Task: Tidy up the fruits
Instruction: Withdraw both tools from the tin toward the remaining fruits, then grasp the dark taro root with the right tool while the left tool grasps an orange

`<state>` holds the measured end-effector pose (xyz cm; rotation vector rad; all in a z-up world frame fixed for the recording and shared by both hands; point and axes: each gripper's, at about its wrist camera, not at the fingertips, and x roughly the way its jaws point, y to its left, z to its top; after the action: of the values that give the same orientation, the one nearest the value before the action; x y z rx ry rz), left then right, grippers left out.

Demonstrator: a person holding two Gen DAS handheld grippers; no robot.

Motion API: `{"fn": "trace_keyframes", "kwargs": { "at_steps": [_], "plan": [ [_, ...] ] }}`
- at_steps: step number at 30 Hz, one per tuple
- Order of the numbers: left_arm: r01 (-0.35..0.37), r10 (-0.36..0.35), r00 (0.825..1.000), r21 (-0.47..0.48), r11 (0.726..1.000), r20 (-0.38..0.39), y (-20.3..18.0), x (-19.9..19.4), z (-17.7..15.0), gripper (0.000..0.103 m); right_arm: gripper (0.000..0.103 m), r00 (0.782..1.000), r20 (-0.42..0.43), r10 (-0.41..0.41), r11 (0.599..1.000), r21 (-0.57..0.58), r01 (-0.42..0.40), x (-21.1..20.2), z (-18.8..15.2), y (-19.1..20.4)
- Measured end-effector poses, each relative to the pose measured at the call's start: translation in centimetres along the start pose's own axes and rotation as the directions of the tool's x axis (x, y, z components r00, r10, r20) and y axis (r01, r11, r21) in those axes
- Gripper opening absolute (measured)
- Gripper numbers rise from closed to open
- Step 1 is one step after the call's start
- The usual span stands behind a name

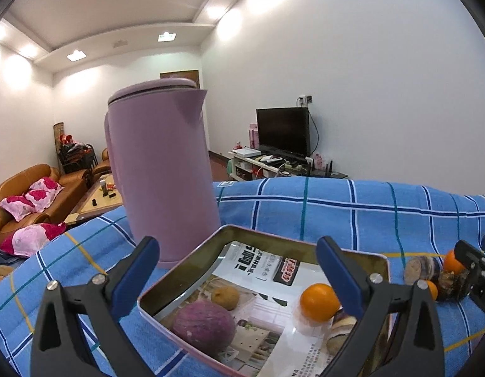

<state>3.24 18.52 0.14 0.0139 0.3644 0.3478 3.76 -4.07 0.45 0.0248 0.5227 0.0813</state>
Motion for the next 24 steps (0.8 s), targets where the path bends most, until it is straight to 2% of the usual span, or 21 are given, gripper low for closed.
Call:
{"fn": "trace_keyframes", "kwargs": {
  "at_steps": [9,17,21,24],
  "plan": [
    [0.069,-0.069,0.998,0.032,0.997,-0.008,-2.2,-1.7,-0.6,0.102,0.066,0.999,-0.005,-0.037,0.999,-0.006,0.037,-0.7,-0.2,-3.2],
    [0.121,-0.119,0.992,0.068,0.99,-0.035,-4.4,-3.3,-1.1,0.102,0.066,0.994,-0.031,-0.105,0.994,0.04,0.106,-1.2,-0.4,-7.9],
    [0.157,-0.154,0.987,0.105,0.982,-0.037,-6.2,-4.6,-1.5,0.102,0.066,0.989,-0.061,-0.135,0.989,0.059,0.138,-1.2,-0.6,-9.8],
    [0.197,-0.189,0.979,0.136,0.971,-0.071,-7.9,-5.4,-2.0,0.102,0.066,0.986,-0.095,-0.141,0.986,0.082,0.149,-0.8,-0.8,-11.1]
  ]
}}
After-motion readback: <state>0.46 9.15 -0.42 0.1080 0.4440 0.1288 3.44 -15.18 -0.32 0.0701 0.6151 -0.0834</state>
